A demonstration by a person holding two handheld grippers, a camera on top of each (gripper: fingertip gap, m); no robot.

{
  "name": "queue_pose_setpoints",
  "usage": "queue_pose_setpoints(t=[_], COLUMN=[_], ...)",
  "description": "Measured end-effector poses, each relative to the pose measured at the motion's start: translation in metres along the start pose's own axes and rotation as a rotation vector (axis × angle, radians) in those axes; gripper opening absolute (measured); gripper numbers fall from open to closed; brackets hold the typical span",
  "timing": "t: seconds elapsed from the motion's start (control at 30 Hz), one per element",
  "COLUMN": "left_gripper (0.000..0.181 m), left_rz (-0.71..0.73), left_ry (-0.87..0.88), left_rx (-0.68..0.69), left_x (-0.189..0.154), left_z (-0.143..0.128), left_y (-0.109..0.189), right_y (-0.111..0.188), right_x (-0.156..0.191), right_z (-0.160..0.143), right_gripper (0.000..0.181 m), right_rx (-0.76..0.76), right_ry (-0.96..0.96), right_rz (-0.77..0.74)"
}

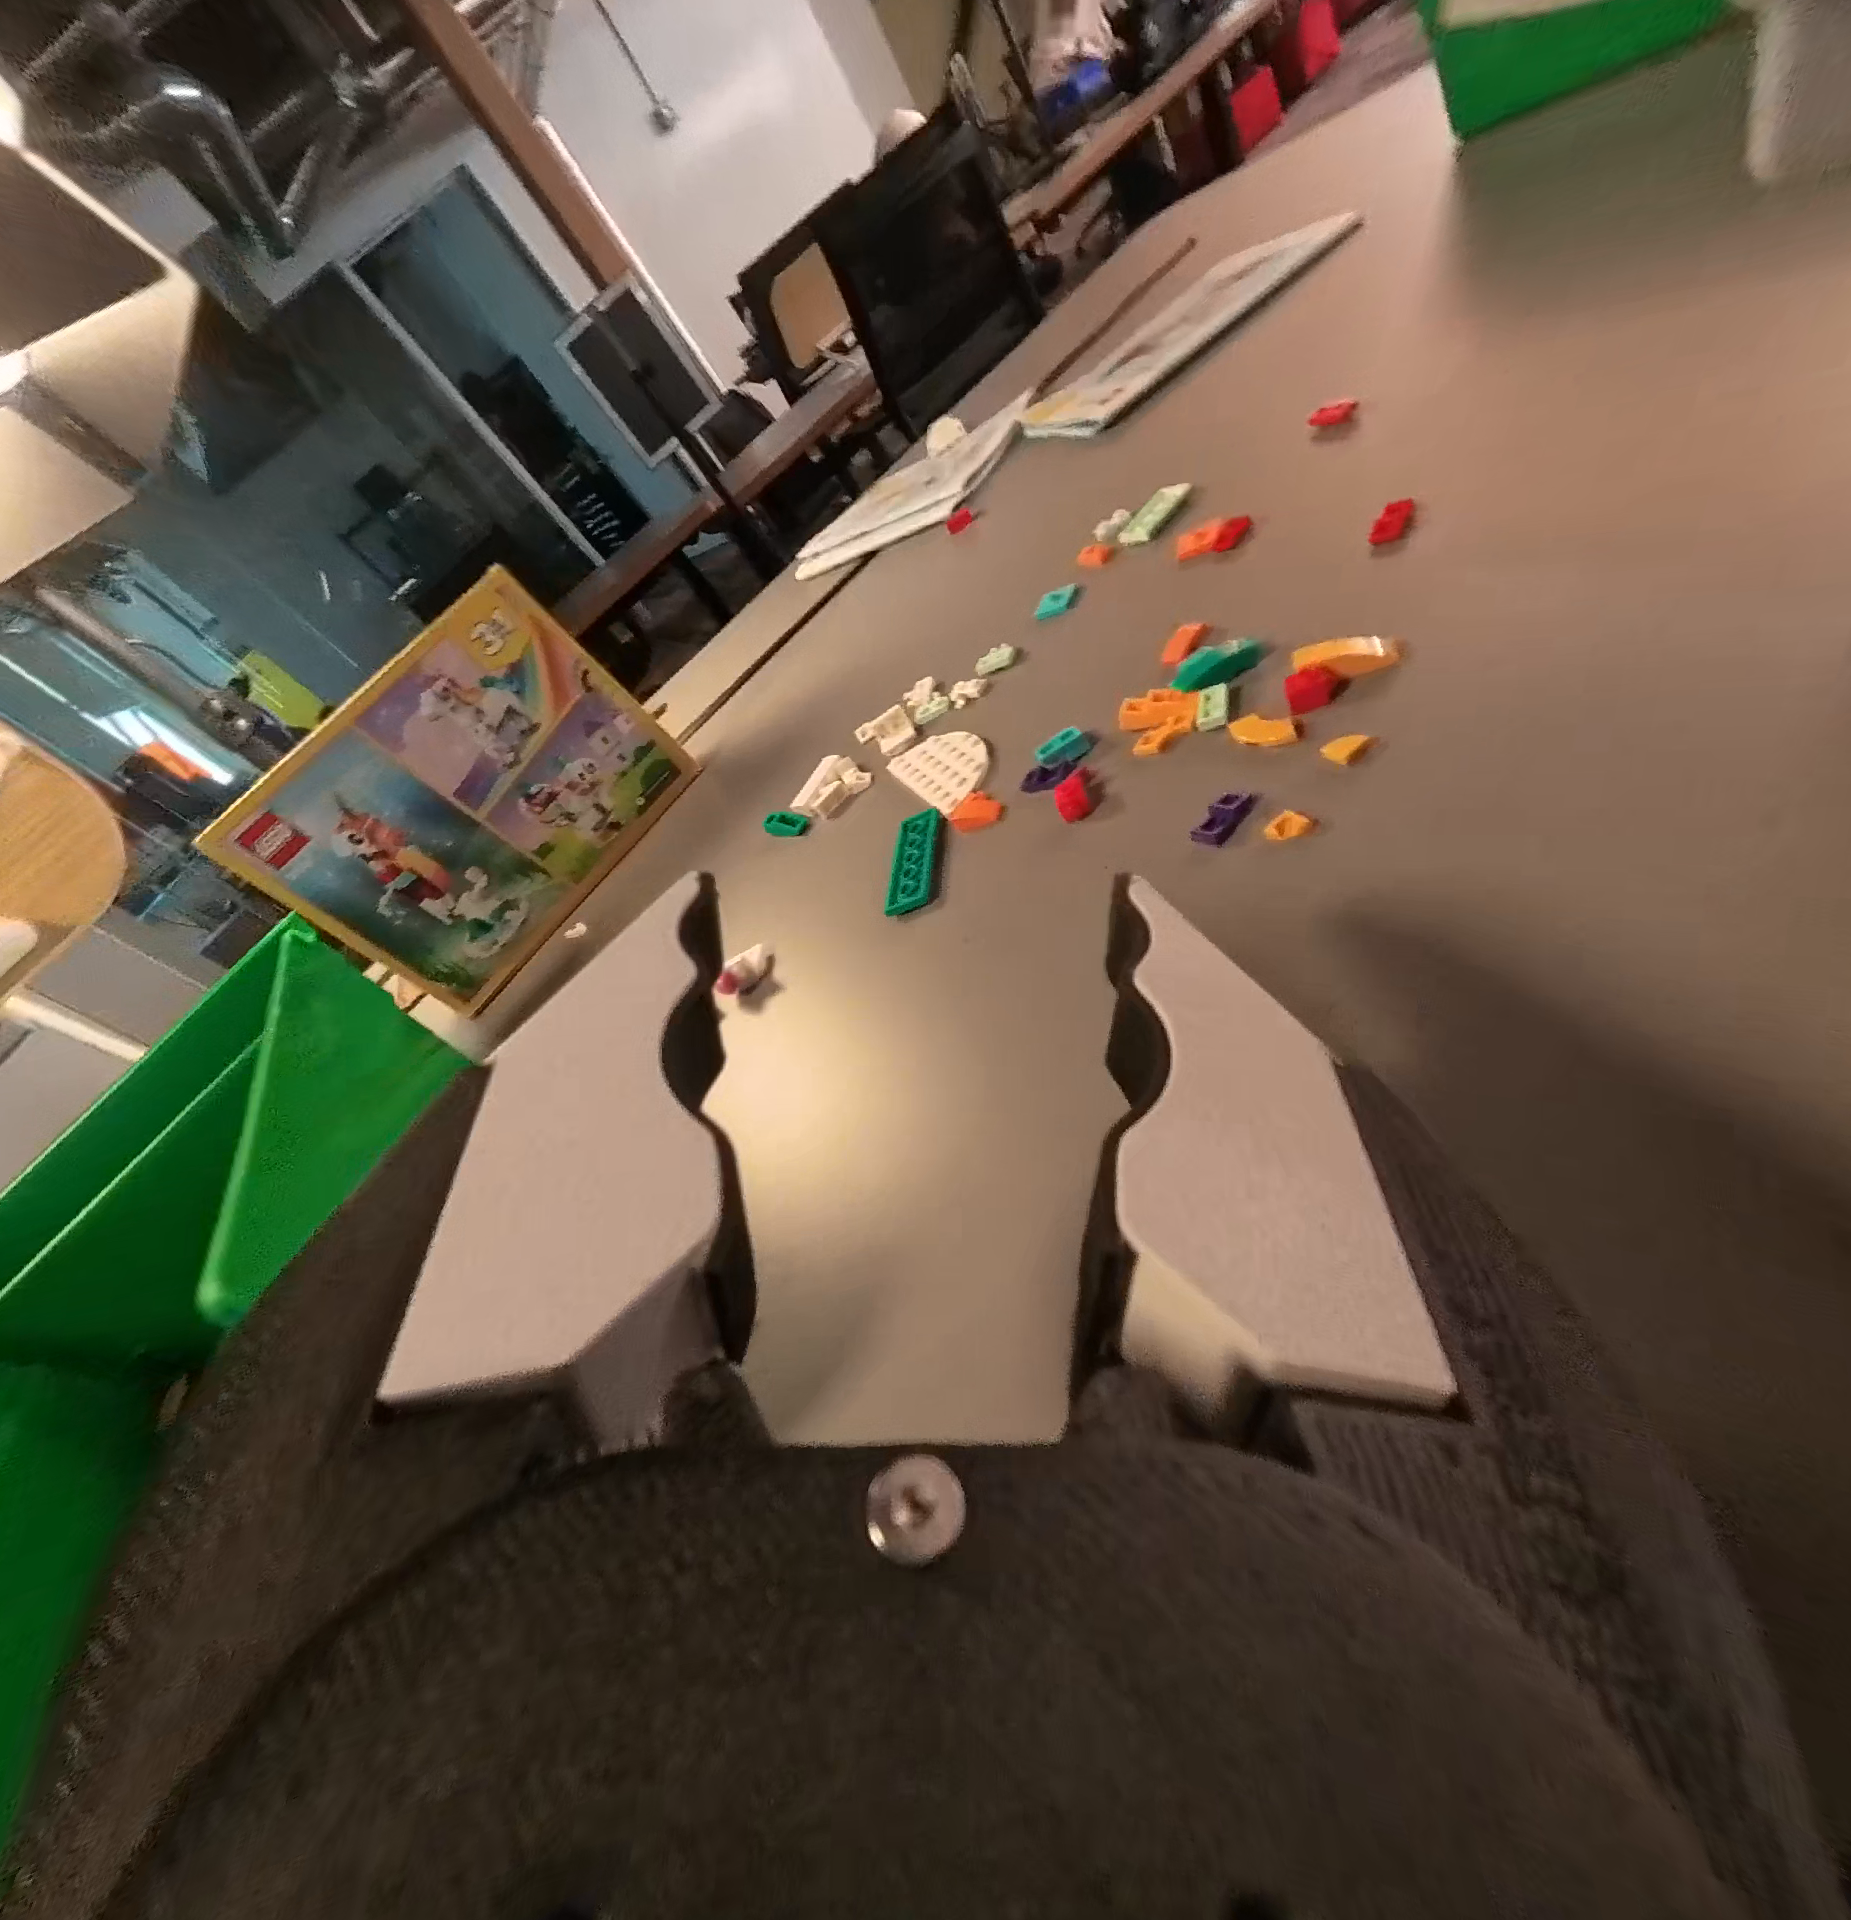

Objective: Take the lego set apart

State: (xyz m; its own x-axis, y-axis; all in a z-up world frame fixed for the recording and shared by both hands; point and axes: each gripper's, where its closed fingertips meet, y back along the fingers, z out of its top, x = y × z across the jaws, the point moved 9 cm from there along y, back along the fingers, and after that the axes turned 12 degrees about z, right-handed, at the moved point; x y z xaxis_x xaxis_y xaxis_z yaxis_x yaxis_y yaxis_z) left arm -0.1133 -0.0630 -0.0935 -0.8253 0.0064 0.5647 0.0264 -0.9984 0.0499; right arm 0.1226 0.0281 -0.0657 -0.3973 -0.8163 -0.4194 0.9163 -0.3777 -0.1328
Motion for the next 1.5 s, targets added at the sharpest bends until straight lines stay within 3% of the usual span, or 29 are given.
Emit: queue_pose_setpoints(t=[0.13, 0.27, 0.43, 0.6, 0.93, 1.0, 1.07, 1.13, 1.3, 1.5], left_gripper=[0.072, 0.065, 0.053, 0.052, 0.053, 0.053, 0.053, 0.053, 0.040, 0.025], left_rz=[0.000, 0.071, 0.094, 0.089, 0.066, 0.059, 0.059, 0.057, -0.031, -0.237], left_ry=[-0.057, -0.055, -0.015, -0.027, 0.077, 0.096, 0.112, 0.116, 0.153, 0.699], left_rx=[0.086, 0.099, 0.055, 0.060, 0.072, 0.074, 0.076, 0.078, 0.045, 0.020], left_x=[-0.005, 0.003, 0.008, 0.007, 0.016, 0.018, 0.019, 0.019, 0.009, 0.028], left_z=[-0.002, -0.007, -0.006, -0.007, -0.009, -0.009, -0.009, -0.009, 0.007, 0.034], left_y=[-0.015, -0.018, -0.014, -0.015, -0.016, -0.016, -0.016, -0.017, -0.036, -0.093], right_y=[-0.060, -0.133, -0.209, -0.240, -0.262, -0.265, -0.266, -0.265, -0.228, -0.159], right_x=[-0.005, 0.003, 0.024, 0.034, 0.035, 0.037, 0.038, 0.035, 0.006, -0.035], right_z=[0.003, -0.003, -0.041, -0.059, -0.067, -0.071, -0.071, -0.068, -0.039, -0.019], right_gripper=[0.029, 0.021, 0.019, 0.024, 0.023, 0.019, 0.003, 0.003, 0.003, 0.003], right_rx=[0.223, 0.384, 0.599, 0.670, 0.712, 0.707, 0.700, 0.682, 0.489, 0.137], right_ry=[-0.187, -0.255, -0.299, -0.329, -0.280, -0.285, -0.266, -0.220, -0.108, 0.036], right_rz=[0.326, 0.529, 0.650, 0.678, 0.742, 0.751, 0.751, 0.741, 0.626, 0.452])
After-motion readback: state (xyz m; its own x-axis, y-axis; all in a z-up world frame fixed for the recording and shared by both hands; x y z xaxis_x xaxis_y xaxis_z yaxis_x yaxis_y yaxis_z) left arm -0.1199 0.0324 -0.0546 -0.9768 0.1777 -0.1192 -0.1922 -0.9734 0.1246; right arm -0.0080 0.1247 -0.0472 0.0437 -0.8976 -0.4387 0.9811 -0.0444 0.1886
